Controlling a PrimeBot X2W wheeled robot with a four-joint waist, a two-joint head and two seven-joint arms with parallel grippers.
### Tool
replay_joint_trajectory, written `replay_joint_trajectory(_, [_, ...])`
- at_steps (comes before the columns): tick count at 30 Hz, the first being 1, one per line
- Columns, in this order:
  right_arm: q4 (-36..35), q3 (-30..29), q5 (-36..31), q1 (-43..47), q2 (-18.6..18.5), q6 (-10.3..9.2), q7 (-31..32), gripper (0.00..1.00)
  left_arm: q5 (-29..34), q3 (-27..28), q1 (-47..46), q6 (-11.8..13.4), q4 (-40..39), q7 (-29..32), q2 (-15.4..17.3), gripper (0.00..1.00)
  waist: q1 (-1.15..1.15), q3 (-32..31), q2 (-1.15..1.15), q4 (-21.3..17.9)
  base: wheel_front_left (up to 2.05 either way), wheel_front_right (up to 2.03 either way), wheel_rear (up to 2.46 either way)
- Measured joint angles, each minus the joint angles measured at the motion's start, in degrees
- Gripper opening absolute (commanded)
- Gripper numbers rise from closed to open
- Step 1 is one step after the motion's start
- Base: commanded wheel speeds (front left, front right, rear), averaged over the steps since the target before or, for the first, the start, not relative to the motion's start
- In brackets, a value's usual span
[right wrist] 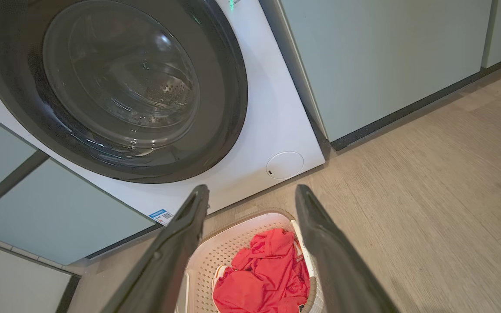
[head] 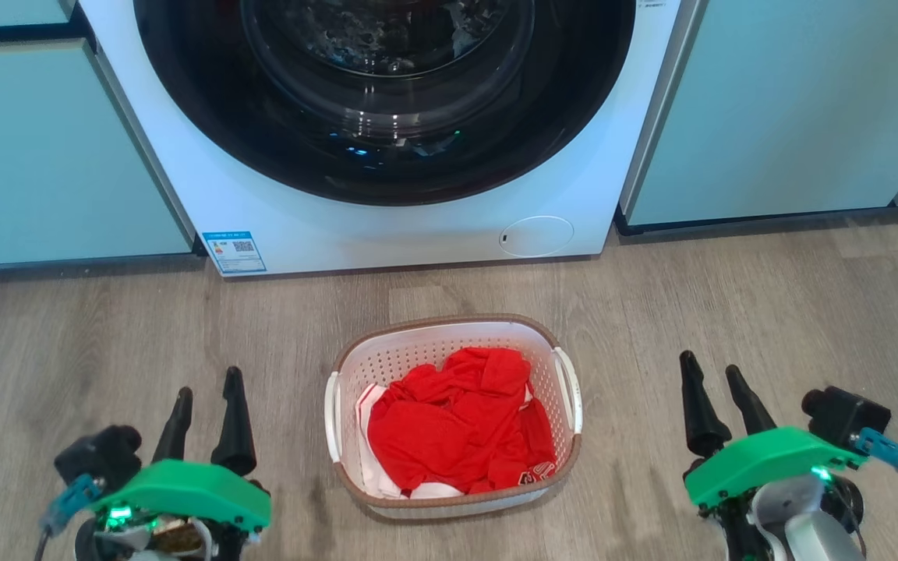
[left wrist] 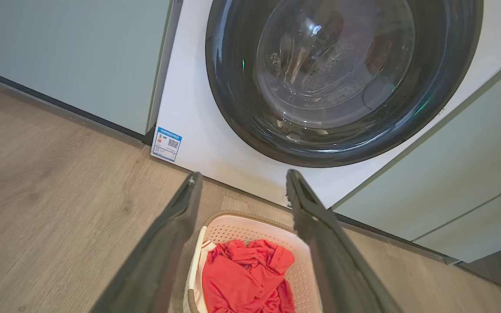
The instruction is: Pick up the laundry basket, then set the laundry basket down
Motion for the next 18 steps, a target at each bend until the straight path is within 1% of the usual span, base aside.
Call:
replay_joint_trajectory(3, [-0.1, 0.4, -1.9, 0.0, 0.0, 0.00, -0.5, 1.00, 2.0, -0.3, 0.1, 0.5, 0.0, -0.5, 0.1, 1.00, 0.00, -0.1, 0.00, 0.0, 0.00, 0.00, 0.00])
replay_joint_trajectory(18, [-0.3, 2.6, -10.9, 0.0, -0.1, 0.00, -2.9, 1.00, 11.0, -1.3, 2.1, 0.9, 0.0, -2.6, 0.1, 1.00, 0.00, -0.6, 0.00, 0.0, 0.00, 0.00, 0.00])
